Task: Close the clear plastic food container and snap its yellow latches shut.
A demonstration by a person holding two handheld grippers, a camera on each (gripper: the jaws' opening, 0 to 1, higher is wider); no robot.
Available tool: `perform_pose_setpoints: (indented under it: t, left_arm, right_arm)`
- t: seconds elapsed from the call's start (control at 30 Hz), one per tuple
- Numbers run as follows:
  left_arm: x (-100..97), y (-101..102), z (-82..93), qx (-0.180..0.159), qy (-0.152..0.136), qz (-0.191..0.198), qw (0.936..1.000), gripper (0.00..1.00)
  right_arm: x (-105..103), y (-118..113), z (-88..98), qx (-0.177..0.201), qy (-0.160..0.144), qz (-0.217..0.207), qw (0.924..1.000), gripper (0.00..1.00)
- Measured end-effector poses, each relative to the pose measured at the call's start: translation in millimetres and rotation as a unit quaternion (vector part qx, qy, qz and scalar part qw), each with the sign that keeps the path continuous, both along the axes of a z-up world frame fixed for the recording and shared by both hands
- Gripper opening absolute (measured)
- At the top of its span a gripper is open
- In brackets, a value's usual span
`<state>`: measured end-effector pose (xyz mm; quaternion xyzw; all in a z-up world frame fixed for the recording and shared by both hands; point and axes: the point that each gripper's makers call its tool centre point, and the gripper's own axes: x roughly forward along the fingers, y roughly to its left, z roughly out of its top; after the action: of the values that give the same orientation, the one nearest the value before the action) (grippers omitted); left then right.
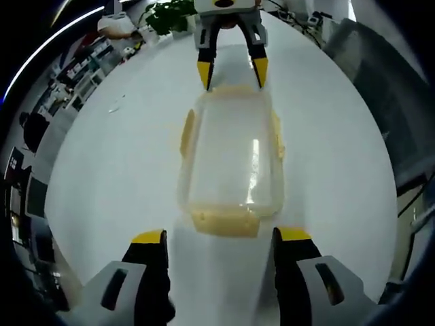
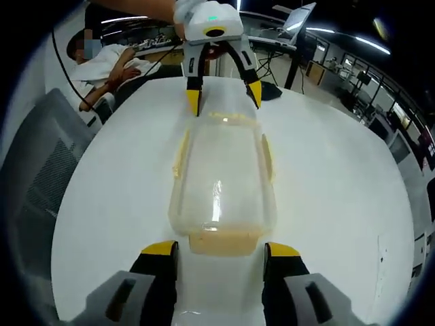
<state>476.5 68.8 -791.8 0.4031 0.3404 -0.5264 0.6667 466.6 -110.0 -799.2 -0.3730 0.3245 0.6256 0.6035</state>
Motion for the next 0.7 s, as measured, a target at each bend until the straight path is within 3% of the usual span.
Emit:
perform_pose_setpoints:
  t: [0.27, 0.7]
  left_arm:
    - [4.9, -6.2, -0.9, -0.006, 0.003, -0.007, 1.0, 0.58]
    - [2.6, -8.2, -4.4, -0.01, 0.034, -0.015, 0.9993, 0.54]
  right_arm:
    - [2.5, 3.8, -3.3, -0.005, 0.005, 0.0, 1.0, 0.48]
    - [2.8, 8.8, -4.2, -0.004, 0.017, -0.001, 0.9998, 0.46]
